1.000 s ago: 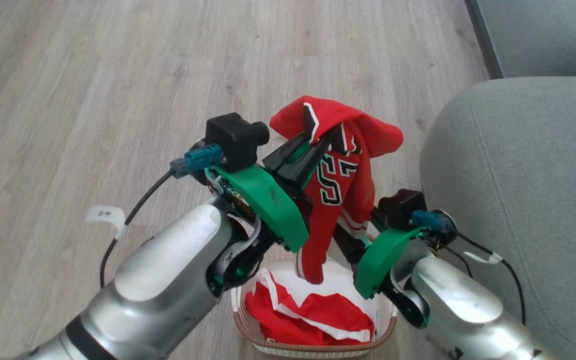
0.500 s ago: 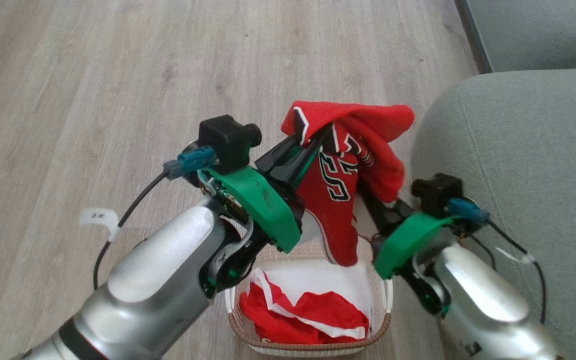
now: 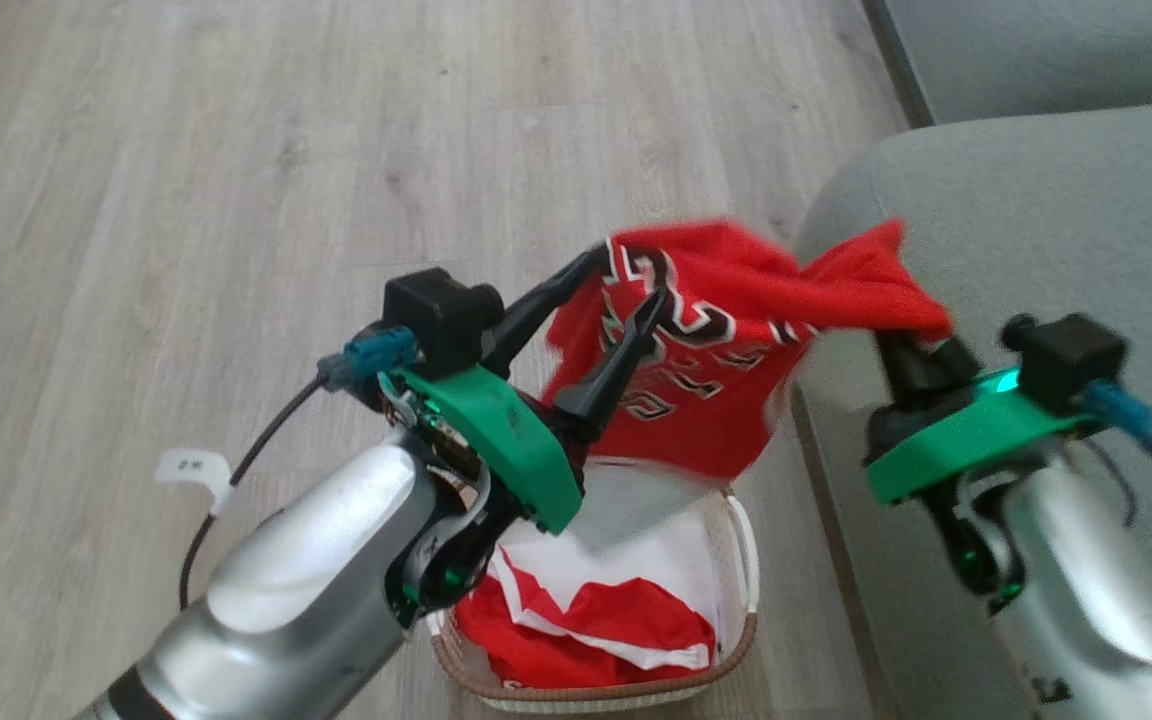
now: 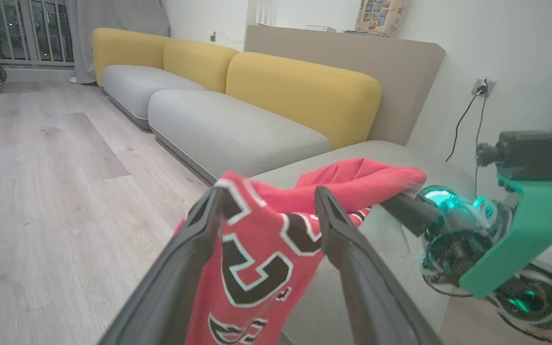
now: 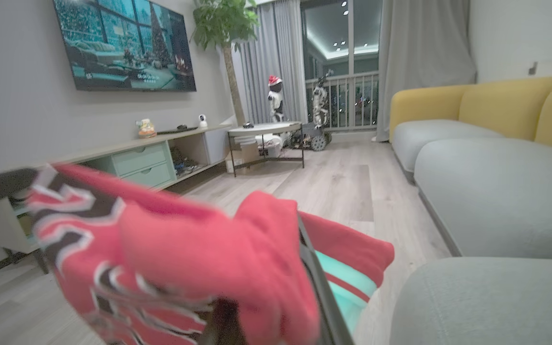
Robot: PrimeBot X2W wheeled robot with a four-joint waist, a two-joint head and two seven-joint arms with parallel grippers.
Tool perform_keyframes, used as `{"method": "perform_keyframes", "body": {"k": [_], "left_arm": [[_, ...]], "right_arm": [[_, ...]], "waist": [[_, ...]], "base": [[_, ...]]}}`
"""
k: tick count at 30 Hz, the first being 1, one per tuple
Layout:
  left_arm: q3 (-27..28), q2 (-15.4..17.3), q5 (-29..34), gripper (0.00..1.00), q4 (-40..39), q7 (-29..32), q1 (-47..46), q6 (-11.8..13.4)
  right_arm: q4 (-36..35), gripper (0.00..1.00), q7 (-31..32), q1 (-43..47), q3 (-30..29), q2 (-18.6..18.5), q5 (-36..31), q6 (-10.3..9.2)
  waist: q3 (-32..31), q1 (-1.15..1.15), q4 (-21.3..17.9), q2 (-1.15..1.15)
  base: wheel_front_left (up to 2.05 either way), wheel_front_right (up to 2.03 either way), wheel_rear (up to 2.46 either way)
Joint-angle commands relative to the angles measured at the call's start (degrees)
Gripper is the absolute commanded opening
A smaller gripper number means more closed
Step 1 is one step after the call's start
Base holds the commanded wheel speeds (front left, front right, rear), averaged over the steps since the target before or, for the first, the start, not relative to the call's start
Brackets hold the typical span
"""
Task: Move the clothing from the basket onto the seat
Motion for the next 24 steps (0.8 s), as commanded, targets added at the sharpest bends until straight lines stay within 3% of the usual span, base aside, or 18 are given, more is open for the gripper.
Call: {"method": "perform_keyframes", "body": {"k": [1, 16, 24], "left_arm": [[1.97, 1.23, -0.39, 1.0, -1.39, -0.47, -1.53, 0.46], [1.5, 1.92, 0.45, 1.0, -2.14, -1.83, -1.01, 0.83], [1.57, 2.6, 1.13, 1.0, -2.41, -2.27, -1.74, 0.91]], "right_arm": [[-3.1, 0.0, -0.68, -0.8, -0.6, -0.76, -0.49, -0.01], [-17.36, 0.0, 1.32, 2.15, -10.62, -4.35, 0.59, -0.01], [-26.82, 0.0, 4.63, 5.77, -14.02, -3.69, -0.6, -0.01]], "waist": [[0.12, 0.0, -0.9, 0.0], [2.08, 0.0, -12.46, 0.0], [3.55, 0.0, -19.09, 0.0]], "base": [[0.0, 0.0, 0.0], [0.0, 0.0, 0.0], [0.0, 0.0, 0.0]]}}
